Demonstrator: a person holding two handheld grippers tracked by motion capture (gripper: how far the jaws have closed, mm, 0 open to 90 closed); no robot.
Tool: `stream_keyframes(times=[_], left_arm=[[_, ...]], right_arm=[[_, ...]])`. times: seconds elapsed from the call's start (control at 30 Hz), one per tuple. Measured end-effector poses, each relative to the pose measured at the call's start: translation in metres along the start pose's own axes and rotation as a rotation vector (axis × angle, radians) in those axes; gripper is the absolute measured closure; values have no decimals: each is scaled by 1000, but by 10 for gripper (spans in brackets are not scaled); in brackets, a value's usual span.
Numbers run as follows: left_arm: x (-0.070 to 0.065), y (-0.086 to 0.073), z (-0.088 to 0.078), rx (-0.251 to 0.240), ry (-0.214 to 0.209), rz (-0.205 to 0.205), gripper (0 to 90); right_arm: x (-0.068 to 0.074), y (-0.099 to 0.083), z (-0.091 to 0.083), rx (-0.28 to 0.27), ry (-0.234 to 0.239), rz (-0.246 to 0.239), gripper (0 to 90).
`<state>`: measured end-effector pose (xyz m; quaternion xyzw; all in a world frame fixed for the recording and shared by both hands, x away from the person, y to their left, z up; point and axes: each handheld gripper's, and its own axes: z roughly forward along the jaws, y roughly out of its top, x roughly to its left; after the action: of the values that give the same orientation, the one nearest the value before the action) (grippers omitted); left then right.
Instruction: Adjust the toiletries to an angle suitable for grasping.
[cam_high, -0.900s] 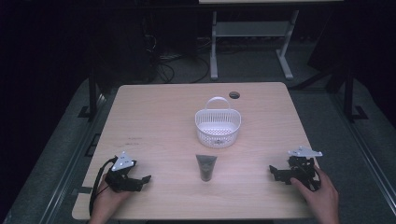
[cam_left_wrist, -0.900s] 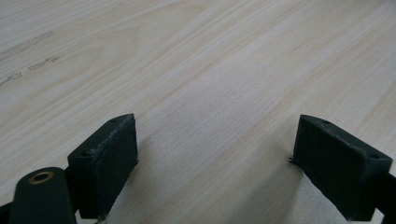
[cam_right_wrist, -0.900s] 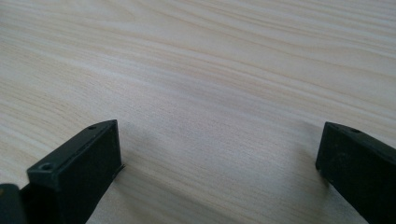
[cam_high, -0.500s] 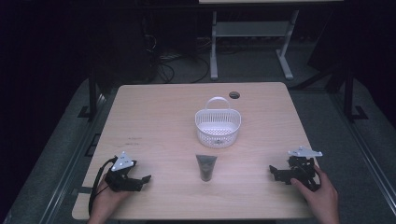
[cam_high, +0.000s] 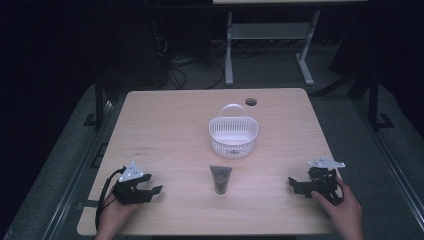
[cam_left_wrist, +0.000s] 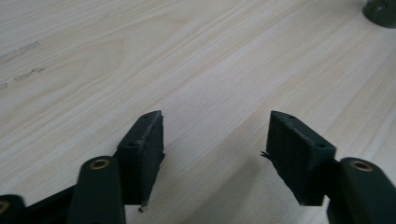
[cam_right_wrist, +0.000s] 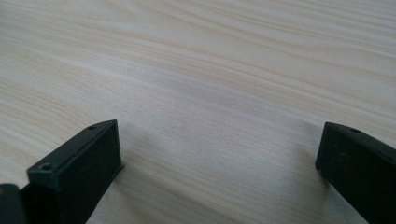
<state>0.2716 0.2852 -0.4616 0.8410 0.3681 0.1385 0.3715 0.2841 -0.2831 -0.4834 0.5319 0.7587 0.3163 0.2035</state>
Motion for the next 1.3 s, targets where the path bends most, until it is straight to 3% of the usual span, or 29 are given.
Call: stream_keyframes(times=[0.47, 0.8, 1.3], left_arm=[[-8, 10, -13, -23, -62, 3, 690], [-17, 24, -20, -24, -106, 30, 887], [-25, 44, -25, -14, -142, 48, 896]], right_arm=[[0, 0, 0, 0, 0, 0, 0], [0, 0, 0, 0, 0, 0, 0], [0, 0, 0, 0, 0, 0, 0]])
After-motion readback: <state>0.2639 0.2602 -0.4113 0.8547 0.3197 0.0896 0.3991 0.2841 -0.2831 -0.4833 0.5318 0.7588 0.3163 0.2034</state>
